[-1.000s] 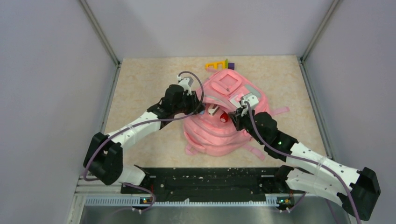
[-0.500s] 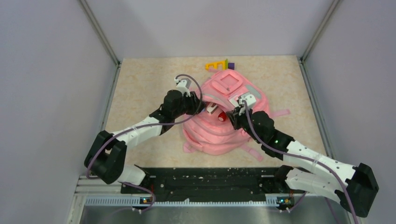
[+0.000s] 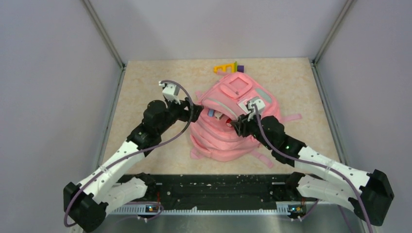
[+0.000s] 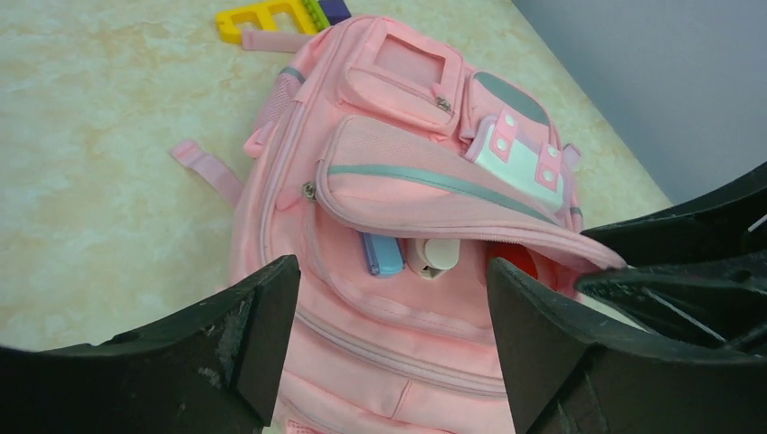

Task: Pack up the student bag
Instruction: Place the stationery in the student bag, then zip the student bag at the center of the board.

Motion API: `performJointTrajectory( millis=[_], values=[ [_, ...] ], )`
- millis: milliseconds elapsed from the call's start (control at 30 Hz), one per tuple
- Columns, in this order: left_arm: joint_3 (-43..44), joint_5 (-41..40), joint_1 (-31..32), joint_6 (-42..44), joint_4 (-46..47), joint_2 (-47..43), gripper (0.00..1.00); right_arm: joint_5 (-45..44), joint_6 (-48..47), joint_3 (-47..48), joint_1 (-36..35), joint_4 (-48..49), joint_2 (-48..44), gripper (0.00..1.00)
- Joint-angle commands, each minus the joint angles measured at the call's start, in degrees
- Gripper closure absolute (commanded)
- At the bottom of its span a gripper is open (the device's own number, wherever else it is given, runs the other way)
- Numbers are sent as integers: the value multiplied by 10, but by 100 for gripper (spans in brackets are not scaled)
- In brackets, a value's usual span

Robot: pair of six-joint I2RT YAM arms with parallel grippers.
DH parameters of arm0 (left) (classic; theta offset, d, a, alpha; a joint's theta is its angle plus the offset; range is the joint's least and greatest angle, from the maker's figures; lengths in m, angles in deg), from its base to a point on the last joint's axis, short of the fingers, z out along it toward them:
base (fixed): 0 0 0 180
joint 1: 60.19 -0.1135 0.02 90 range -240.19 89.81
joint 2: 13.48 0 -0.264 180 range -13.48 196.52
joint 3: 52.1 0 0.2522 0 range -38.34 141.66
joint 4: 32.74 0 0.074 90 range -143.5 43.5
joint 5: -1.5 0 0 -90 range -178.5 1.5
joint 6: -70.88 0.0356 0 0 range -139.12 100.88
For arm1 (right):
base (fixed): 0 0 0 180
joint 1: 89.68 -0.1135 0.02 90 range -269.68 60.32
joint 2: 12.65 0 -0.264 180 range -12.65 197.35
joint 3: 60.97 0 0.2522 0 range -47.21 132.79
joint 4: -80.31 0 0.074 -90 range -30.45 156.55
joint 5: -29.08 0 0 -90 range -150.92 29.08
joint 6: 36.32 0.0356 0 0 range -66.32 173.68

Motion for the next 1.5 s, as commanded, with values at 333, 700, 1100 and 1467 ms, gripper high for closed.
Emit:
performJointTrajectory(
  millis=[333, 700, 1100, 1467],
  values=[
    [67, 57, -70, -67, 48, 144, 17, -6, 163, -9, 22, -152, -124, 17],
    [94, 132, -89, -29, 110, 298, 17, 14, 222, -53, 114, -109, -29, 16],
    [-64, 171, -58, -36, 153, 238, 75, -65, 189, -59, 114, -34, 57, 25],
    [-214, 86, 27, -157, 176, 28, 70, -86, 103, 39, 147, -27, 146, 26]
  ],
)
